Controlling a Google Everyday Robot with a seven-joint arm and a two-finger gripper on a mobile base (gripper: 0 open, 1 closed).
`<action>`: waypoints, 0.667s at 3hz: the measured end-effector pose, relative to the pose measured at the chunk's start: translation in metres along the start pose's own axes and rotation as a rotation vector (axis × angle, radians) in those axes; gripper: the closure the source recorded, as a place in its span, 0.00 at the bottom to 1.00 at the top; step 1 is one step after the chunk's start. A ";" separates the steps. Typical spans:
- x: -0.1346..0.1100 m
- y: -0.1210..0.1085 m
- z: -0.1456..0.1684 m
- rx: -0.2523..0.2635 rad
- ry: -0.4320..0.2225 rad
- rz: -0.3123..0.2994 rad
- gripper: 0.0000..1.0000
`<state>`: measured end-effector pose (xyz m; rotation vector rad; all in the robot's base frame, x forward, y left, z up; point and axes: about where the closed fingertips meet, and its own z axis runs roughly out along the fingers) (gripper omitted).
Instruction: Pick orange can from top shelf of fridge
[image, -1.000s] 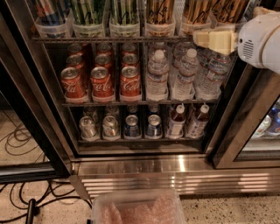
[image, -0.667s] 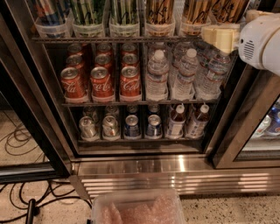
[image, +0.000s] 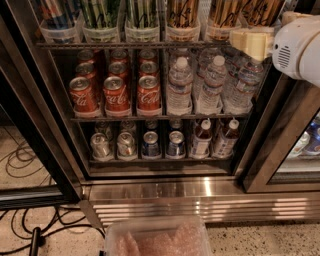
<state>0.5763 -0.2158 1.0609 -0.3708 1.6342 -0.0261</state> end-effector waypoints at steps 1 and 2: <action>-0.001 0.000 0.002 0.006 -0.006 0.001 0.26; 0.000 -0.004 0.008 0.023 -0.019 0.006 0.27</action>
Offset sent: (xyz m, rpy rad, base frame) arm 0.0252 -0.0030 -0.0008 0.0204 -0.0349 -0.0459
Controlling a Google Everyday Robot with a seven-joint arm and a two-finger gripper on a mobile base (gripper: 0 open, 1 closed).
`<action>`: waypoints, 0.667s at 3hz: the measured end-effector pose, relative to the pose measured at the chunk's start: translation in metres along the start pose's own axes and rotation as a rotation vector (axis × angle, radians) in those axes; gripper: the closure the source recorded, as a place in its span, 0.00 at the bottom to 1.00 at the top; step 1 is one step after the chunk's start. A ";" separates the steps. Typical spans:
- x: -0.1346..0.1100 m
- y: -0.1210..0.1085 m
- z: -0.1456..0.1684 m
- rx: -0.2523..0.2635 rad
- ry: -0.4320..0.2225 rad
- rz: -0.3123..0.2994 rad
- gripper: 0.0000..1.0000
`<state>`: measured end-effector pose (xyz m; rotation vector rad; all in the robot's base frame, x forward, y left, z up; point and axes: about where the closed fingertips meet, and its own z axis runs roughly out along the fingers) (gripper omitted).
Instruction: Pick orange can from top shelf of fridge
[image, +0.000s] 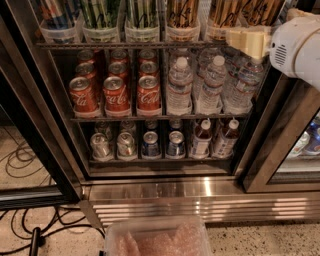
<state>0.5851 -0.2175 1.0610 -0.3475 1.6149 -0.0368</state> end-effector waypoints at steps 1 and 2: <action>0.002 -0.007 0.005 0.024 -0.012 0.002 0.28; 0.002 -0.014 0.010 0.046 -0.025 0.003 0.31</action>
Offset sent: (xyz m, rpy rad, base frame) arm 0.0287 -0.0128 0.0035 0.0120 -0.0434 -0.0713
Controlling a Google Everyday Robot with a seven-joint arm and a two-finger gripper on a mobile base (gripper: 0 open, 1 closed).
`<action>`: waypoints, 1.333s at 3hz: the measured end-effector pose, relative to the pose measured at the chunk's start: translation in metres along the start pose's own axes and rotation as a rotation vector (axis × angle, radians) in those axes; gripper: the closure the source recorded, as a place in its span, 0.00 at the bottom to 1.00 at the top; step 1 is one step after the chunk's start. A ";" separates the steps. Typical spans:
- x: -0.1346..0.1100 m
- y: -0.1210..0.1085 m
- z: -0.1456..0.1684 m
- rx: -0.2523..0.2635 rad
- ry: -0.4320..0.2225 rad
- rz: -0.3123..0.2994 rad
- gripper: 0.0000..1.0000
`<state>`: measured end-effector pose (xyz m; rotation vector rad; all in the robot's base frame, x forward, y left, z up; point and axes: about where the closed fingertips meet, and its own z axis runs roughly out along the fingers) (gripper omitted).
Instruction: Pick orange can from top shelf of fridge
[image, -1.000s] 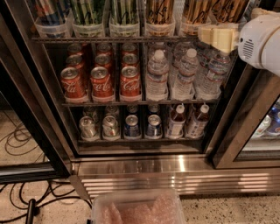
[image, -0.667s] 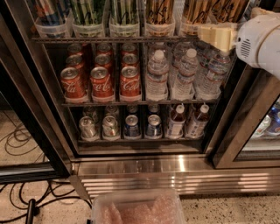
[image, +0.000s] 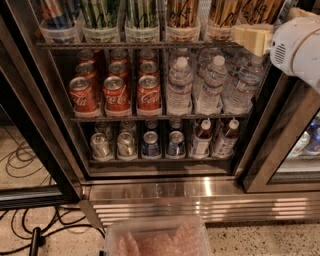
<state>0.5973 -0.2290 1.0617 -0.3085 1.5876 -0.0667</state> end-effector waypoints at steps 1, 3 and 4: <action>-0.002 -0.010 0.003 0.028 -0.016 0.002 0.35; -0.004 -0.023 0.054 0.084 -0.045 0.002 0.40; -0.005 -0.025 0.058 0.089 -0.048 0.008 0.41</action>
Offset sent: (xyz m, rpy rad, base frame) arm 0.0264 -0.0089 0.0190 0.0183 -0.0552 -0.0554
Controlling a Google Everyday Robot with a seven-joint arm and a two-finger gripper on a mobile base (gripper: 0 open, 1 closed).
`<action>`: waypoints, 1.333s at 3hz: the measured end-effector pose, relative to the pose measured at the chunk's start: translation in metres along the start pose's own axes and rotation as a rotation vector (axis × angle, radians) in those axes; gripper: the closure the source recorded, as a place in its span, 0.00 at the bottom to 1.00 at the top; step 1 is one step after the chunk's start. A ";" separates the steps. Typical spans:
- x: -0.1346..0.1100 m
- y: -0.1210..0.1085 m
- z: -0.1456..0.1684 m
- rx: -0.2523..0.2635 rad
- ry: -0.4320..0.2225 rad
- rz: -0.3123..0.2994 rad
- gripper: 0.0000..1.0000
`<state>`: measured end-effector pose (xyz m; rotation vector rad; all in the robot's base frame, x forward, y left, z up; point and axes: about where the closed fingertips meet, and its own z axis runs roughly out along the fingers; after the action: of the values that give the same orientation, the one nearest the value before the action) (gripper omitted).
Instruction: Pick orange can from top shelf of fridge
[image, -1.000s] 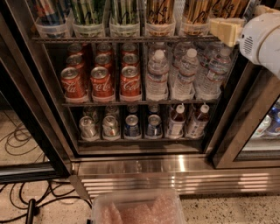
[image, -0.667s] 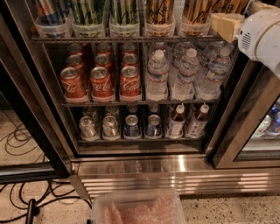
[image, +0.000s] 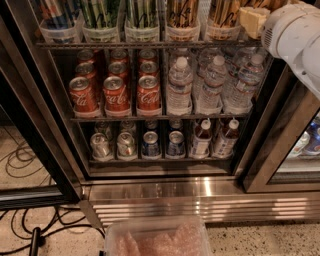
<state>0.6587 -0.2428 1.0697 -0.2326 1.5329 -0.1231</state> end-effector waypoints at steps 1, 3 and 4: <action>0.000 0.000 0.000 0.000 0.000 0.000 0.60; 0.000 0.000 0.000 0.000 0.000 0.000 1.00; 0.000 0.000 0.000 0.000 0.000 0.000 1.00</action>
Offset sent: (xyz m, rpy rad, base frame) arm 0.0000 0.0000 0.0000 0.0000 0.0000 0.0000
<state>0.6586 -0.2426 1.0699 -0.2328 1.5327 -0.1226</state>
